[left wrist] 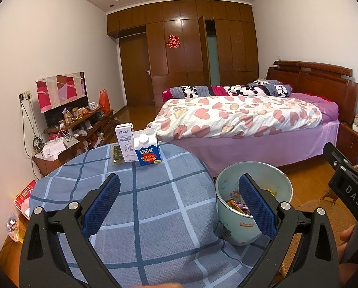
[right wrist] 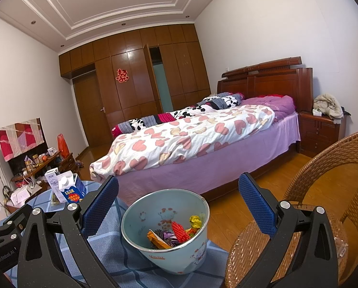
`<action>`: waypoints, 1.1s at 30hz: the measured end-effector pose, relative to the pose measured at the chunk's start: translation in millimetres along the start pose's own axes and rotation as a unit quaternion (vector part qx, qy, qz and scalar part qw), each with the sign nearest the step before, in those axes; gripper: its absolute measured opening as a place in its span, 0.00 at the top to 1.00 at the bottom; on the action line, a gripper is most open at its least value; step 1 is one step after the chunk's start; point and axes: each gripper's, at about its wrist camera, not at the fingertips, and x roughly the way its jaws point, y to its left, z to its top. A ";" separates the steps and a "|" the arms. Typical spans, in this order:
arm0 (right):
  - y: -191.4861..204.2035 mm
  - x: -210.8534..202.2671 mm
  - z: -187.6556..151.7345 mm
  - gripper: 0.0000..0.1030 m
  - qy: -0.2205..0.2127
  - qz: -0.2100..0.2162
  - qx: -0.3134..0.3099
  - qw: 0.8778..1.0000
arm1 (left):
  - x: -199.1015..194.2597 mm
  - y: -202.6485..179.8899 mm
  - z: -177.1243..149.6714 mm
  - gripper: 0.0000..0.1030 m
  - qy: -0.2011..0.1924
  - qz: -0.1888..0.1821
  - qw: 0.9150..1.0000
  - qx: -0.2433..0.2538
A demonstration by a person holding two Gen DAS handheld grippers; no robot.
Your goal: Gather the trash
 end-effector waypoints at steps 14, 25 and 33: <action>-0.9 -0.1 -1.2 0.05 0.001 -0.001 0.001 1.000 | 6.2 -1.6 -1.1 0.06 0.015 -0.026 0.999 -0.014; -0.9 -0.3 -1.9 0.05 0.000 -0.002 0.001 1.000 | -0.2 -0.3 1.3 0.06 -0.001 -0.020 1.000 -0.019; -5.3 0.6 -10.1 0.05 0.008 -0.010 0.005 1.000 | 9.9 -0.4 -1.0 0.06 0.011 -0.007 1.000 -0.010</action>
